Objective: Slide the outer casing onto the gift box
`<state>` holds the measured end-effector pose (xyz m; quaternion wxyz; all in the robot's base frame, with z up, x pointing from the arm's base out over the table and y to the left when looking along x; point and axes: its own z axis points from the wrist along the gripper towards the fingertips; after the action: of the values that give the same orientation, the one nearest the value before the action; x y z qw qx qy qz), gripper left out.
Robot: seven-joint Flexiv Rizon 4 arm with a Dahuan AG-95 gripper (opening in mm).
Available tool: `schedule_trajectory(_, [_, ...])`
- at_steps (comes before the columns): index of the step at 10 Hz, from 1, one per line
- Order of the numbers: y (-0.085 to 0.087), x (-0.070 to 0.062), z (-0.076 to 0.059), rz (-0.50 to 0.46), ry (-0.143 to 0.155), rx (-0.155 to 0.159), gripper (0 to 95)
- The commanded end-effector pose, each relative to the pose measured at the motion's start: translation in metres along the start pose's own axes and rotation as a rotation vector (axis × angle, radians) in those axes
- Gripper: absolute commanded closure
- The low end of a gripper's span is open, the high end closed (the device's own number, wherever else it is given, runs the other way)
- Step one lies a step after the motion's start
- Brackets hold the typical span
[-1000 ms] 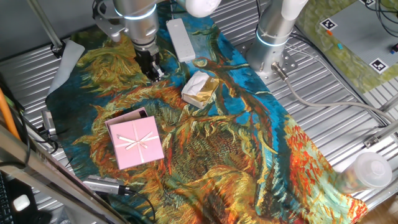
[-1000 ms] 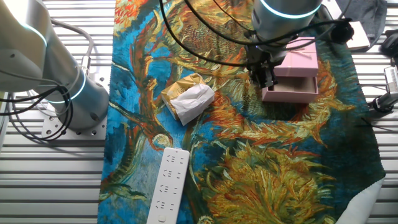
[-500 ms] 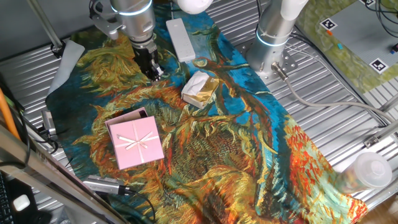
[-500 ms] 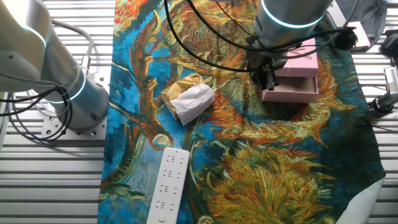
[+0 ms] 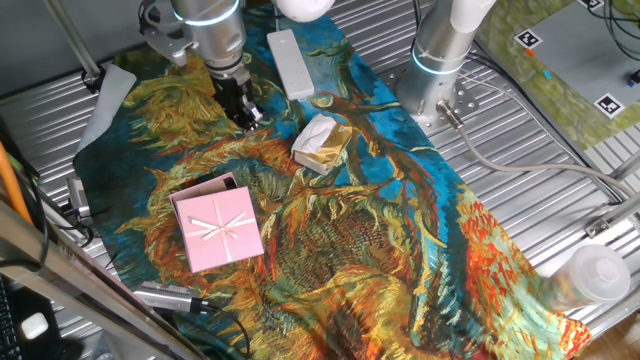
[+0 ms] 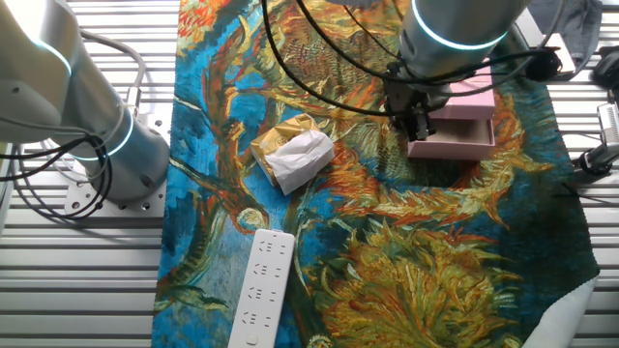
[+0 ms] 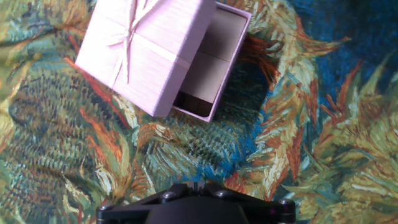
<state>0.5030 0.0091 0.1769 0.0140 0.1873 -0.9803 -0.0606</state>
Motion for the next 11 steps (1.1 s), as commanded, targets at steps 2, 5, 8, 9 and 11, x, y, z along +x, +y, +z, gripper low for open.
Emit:
schedule_trajectory(2, [0.043, -0.049, 0.003, 0.058, -0.003, 0.024, 95.0])
schedule_trajectory(5, [0.082, -0.100, 0.027, 0.139, -0.018, 0.026, 95.0])
schedule_trajectory(8, [0.120, -0.137, 0.042, 0.195, -0.024, 0.028, 95.0])
schedule_trajectory(9, [0.131, -0.147, 0.046, 0.212, -0.025, 0.028, 95.0])
schedule_trajectory(11, [0.151, -0.169, 0.054, 0.236, -0.024, 0.031, 95.0])
